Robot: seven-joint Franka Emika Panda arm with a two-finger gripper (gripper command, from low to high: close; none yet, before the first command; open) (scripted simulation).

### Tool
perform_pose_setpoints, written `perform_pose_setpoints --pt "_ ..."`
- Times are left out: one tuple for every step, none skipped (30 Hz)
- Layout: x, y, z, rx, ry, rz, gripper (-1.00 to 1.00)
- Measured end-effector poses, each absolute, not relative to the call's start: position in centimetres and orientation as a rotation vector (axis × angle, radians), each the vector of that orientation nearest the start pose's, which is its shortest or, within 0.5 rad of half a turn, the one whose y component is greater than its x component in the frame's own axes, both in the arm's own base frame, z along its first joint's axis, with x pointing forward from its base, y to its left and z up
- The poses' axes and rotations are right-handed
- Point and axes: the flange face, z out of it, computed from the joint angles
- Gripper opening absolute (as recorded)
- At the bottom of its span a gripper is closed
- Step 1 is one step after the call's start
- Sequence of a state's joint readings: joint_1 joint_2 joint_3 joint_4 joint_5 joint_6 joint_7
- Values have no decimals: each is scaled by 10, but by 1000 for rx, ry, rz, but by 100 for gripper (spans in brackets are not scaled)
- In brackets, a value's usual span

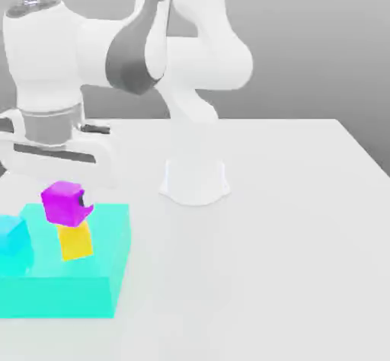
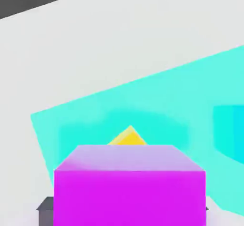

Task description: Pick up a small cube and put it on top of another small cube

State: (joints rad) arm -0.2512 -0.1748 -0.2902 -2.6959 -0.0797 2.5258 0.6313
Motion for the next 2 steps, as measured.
perform_pose_setpoints --pt "349 -204 285 -2672 1645 2 100" --pt "349 -204 285 -2672 1645 2 100"
